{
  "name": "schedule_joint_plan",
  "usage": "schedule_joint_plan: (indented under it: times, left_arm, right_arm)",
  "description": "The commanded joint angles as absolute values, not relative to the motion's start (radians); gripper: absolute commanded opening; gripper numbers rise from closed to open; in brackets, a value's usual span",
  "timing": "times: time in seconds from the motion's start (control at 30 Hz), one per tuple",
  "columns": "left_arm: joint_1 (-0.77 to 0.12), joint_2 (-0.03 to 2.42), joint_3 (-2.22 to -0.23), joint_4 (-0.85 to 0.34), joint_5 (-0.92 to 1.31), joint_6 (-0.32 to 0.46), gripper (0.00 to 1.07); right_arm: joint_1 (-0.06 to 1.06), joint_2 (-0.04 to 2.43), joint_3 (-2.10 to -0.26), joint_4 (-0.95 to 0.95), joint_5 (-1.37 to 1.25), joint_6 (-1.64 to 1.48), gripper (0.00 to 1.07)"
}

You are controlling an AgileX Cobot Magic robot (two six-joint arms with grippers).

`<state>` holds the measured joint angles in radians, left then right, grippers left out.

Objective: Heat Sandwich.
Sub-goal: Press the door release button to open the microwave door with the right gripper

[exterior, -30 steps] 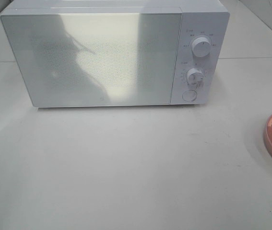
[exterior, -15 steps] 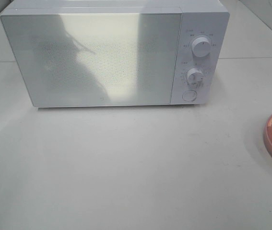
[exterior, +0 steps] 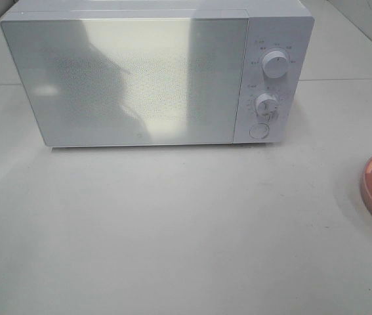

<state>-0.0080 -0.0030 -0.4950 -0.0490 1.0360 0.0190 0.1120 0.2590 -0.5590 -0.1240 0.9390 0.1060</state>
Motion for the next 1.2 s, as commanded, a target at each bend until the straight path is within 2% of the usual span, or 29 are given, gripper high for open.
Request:
schedule_joint_plan:
  times: [0.03, 0.8, 1.2]
  left_arm:
    - [-0.003, -0.03, -0.493, -0.052, 1.028, 0.018, 1.01]
    - [-0.003, -0.03, -0.493, -0.052, 1.028, 0.018, 1.01]
    - [-0.003, -0.03, -0.493, -0.052, 1.028, 0.018, 1.01]
  right_arm:
    - [0.109, 0.288, -0.565, -0.123, 0.894, 0.112, 0.75]
    - [0.109, 0.589, -0.565, -0.123, 0.579, 0.112, 0.75]
    - [0.109, 0.77, -0.565, -0.123, 0.314, 0.112, 0.75]
